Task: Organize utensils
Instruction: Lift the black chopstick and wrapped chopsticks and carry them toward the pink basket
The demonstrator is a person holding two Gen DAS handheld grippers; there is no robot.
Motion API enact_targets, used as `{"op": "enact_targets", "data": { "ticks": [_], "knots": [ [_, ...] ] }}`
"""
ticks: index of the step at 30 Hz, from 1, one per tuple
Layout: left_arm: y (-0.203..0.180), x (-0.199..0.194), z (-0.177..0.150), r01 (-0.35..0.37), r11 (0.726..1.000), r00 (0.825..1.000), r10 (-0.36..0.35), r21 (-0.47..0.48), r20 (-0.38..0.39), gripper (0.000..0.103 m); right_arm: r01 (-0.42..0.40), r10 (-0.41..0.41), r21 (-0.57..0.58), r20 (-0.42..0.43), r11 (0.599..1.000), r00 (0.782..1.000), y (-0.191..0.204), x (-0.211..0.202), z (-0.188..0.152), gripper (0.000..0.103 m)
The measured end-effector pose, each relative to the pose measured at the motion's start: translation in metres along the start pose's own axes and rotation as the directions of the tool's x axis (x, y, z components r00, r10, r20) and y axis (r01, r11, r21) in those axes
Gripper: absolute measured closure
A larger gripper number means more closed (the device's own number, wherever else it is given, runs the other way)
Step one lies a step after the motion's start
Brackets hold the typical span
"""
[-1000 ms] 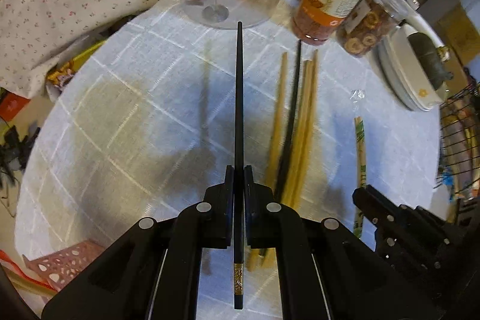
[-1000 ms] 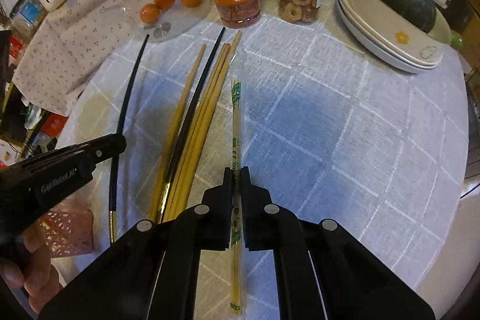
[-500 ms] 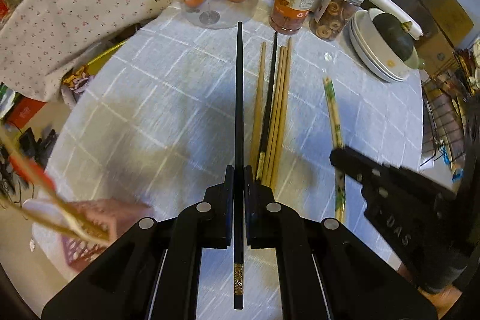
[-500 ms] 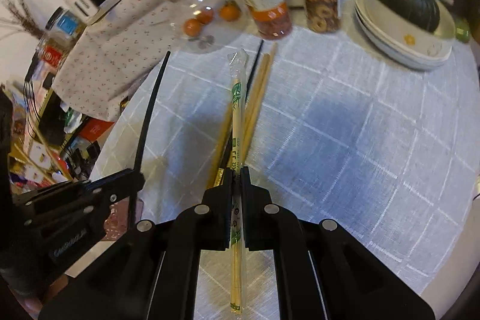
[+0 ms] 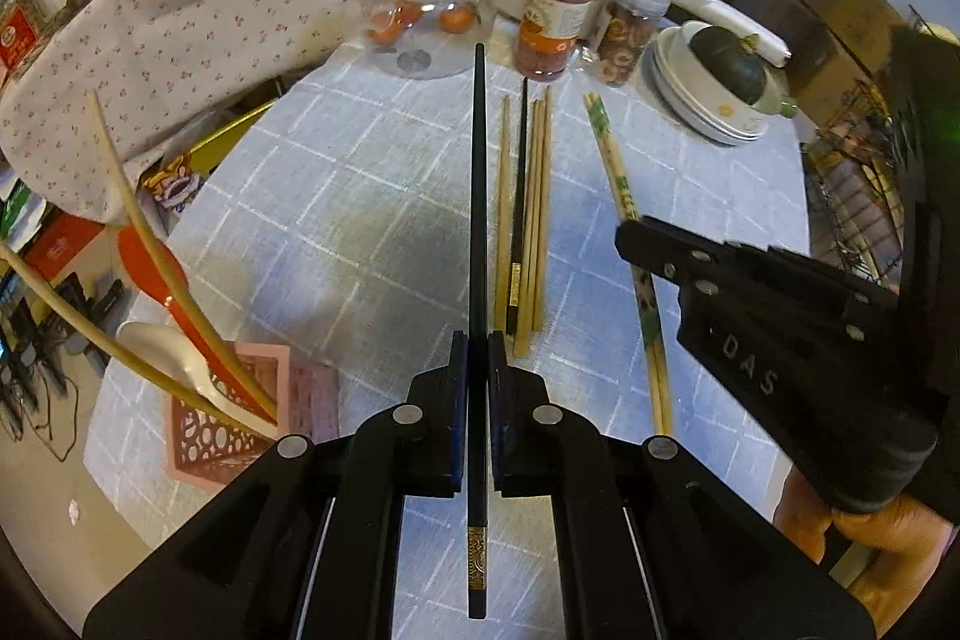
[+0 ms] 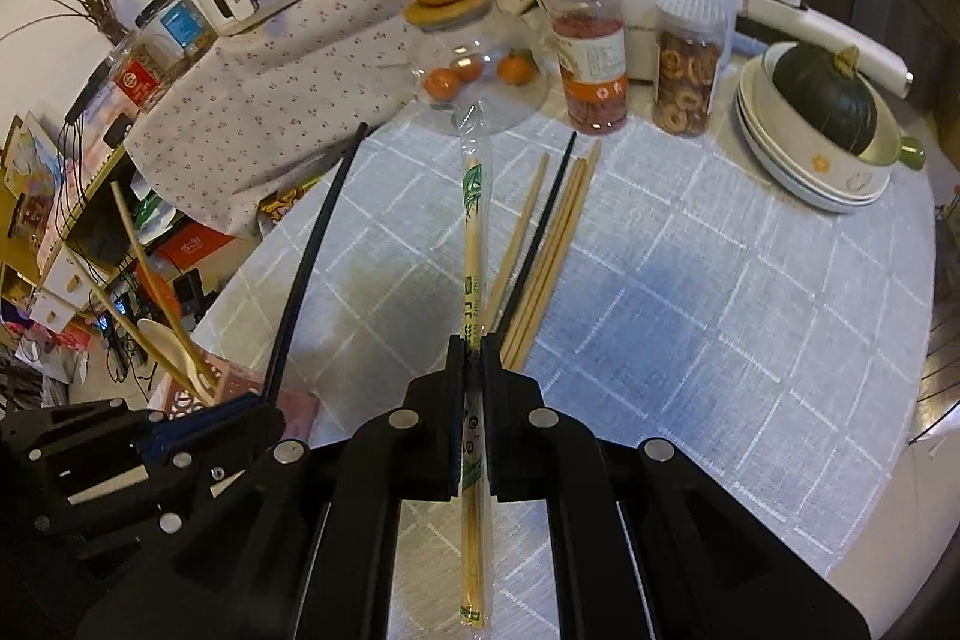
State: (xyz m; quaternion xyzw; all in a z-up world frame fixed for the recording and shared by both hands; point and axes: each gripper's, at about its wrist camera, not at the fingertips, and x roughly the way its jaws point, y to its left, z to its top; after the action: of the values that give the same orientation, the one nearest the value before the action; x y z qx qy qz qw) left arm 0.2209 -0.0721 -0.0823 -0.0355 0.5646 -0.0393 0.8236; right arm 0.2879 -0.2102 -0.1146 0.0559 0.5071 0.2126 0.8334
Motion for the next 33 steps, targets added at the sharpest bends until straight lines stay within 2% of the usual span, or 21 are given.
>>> {"op": "enact_targets", "data": {
  "ticks": [14,22,29,33],
  "knots": [
    [0.025,-0.019,-0.014,0.033,0.999,0.999,-0.033,-0.023,0.022,0.098,-0.023,0.024,-0.056,0.018,0.998,1.0,0.033,-0.006,0.001,0.098],
    [0.03,-0.021,-0.018,0.015,1.0,1.0,-0.015,-0.027,0.018,0.098,-0.03,0.029,-0.065,-0.027,0.997,0.999,0.041,0.008,-0.004,0.098],
    [0.03,-0.028,-0.023,-0.002,1.0,1.0,0.003,-0.027,0.031,0.098,-0.063,0.062,-0.075,-0.021,0.995,0.998,0.05,0.004,-0.003,0.098],
    [0.034,-0.038,-0.026,-0.028,0.999,0.998,0.03,-0.029,0.063,0.098,-0.091,0.09,-0.08,-0.017,0.993,0.996,0.056,0.002,-0.003,0.098]
  ]
}}
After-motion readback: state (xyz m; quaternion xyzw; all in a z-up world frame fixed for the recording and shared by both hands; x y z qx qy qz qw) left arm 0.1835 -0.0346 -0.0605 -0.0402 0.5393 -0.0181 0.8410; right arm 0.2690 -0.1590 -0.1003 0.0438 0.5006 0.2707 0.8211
